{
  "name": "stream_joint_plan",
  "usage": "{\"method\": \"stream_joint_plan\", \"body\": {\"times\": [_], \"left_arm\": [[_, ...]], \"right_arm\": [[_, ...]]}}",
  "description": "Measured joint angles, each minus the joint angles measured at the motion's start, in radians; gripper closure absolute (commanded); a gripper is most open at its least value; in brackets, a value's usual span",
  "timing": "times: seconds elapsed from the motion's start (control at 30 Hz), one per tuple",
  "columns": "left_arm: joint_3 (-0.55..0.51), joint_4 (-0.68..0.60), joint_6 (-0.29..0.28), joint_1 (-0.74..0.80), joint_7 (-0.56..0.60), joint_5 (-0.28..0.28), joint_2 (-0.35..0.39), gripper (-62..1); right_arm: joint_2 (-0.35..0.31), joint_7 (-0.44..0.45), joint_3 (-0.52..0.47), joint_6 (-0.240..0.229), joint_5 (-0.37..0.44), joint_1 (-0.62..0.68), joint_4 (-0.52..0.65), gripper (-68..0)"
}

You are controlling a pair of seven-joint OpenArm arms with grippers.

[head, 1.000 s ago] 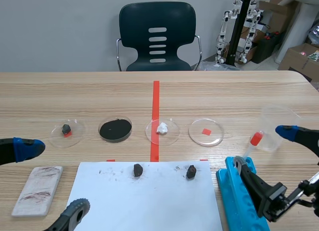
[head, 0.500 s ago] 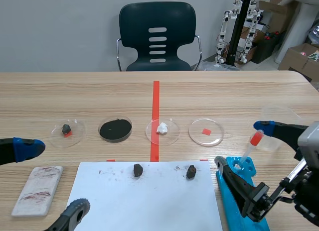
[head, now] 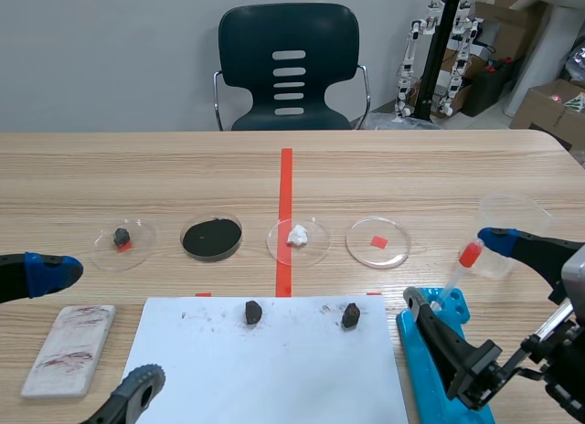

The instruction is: Pick up the dropper by the top with the right hand

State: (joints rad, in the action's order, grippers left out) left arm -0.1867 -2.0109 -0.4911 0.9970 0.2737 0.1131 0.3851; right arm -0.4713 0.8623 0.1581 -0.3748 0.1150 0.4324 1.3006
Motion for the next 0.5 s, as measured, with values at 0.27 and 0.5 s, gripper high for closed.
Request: {"method": "stream_joint_plan", "body": {"times": [0.27,0.5], "left_arm": [[0.0,0.0,0.0,0.0,0.0,0.0,0.0,-60.5],[0.0,0.0,0.0,0.0,0.0,0.0,0.0,-60.5]], "right_arm": [[0.0,-0.014,-0.001,-0.007,0.035,-0.002,0.0,-58.6],[0.0,-0.014,-0.001,-0.007,0.035,-0.002,0.0,-49.3]]}}
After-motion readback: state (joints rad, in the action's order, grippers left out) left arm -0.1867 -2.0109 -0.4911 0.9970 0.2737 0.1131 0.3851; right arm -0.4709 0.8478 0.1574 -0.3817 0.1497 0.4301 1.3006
